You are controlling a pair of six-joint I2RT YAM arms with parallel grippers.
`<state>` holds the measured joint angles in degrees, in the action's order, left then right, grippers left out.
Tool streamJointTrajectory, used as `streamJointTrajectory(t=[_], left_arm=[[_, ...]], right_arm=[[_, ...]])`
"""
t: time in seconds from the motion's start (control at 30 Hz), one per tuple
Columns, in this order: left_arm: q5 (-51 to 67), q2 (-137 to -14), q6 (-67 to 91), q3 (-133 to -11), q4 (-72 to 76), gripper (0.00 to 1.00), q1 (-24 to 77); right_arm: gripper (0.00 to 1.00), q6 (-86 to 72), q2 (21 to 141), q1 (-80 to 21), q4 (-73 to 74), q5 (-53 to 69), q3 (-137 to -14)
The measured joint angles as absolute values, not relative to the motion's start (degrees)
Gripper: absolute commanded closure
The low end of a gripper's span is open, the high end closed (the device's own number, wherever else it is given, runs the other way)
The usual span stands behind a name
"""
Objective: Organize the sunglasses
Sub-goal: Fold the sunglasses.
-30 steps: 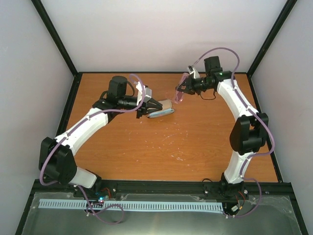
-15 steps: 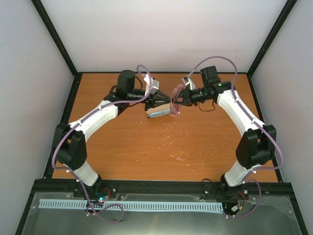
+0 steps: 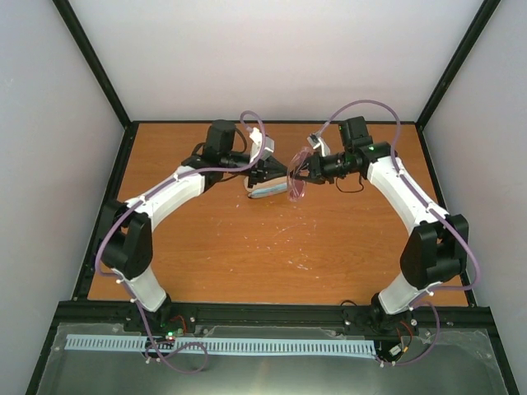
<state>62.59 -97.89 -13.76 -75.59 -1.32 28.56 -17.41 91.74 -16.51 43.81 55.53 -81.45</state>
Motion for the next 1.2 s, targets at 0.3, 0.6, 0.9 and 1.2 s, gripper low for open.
streamJointTrajectory(t=[0.3, 0.6, 0.9, 1.2], left_arm=[[61.84, -86.13, -23.05, -70.76, -12.34, 1.0, 28.01], [66.19, -86.08, -21.47, -70.63, -10.13, 1.0, 28.08], [68.69, -95.59, -14.72, -74.43, -1.52, 0.99, 28.93], [70.15, -99.96, -10.57, -77.58, 4.05, 0.97, 29.39]], right_arm=[[0.89, -18.02, 100.75, -15.73, 42.94, 53.47, -86.35], [0.89, -16.47, 101.41, -16.23, 44.21, 54.04, -87.68], [0.88, -16.88, 93.76, -17.45, 43.03, 55.68, -82.43], [0.87, -16.69, 89.78, -17.39, 43.75, 55.59, -78.89]])
